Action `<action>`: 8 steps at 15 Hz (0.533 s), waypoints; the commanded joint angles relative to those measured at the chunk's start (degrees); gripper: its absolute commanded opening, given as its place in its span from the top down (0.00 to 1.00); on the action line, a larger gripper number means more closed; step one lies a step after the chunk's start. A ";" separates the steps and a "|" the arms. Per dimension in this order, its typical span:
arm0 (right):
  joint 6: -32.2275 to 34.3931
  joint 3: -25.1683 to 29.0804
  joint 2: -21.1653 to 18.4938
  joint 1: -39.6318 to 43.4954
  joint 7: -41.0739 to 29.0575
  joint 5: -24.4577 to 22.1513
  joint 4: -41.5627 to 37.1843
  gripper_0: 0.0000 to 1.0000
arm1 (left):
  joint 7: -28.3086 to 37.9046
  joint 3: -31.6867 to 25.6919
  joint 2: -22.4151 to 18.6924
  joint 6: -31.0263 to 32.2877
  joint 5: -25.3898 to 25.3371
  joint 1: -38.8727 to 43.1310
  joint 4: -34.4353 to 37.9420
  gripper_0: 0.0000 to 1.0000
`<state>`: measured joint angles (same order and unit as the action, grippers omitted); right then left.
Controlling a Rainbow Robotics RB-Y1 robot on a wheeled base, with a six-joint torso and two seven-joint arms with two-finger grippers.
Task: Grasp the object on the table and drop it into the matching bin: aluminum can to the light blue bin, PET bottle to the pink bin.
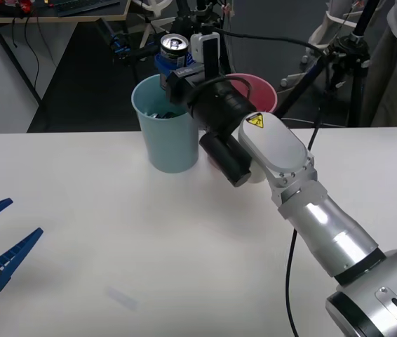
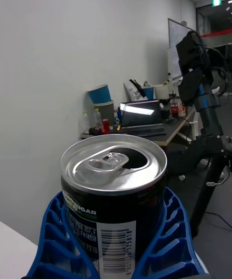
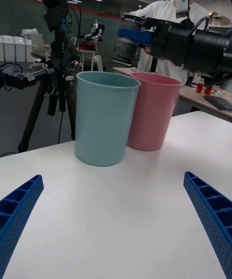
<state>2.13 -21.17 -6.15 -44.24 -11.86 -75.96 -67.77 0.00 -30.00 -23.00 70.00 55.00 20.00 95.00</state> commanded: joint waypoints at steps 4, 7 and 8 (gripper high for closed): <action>-0.02 -0.71 0.79 -3.14 0.00 0.02 4.49 1.00 | 0.00 0.00 0.00 0.00 0.00 0.00 0.00 0.00; 0.06 -0.89 0.70 -3.31 0.52 -0.24 4.49 0.00 | 0.00 0.00 0.00 0.00 0.00 0.00 0.00 0.00; 0.33 -0.89 0.79 -3.31 0.70 -0.42 4.49 0.00 | 0.00 0.00 0.00 0.00 0.00 0.00 0.00 0.00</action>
<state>2.26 -22.06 -5.42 -47.54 -11.31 -76.22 -63.26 0.00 -30.00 -23.00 70.00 55.00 20.00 95.00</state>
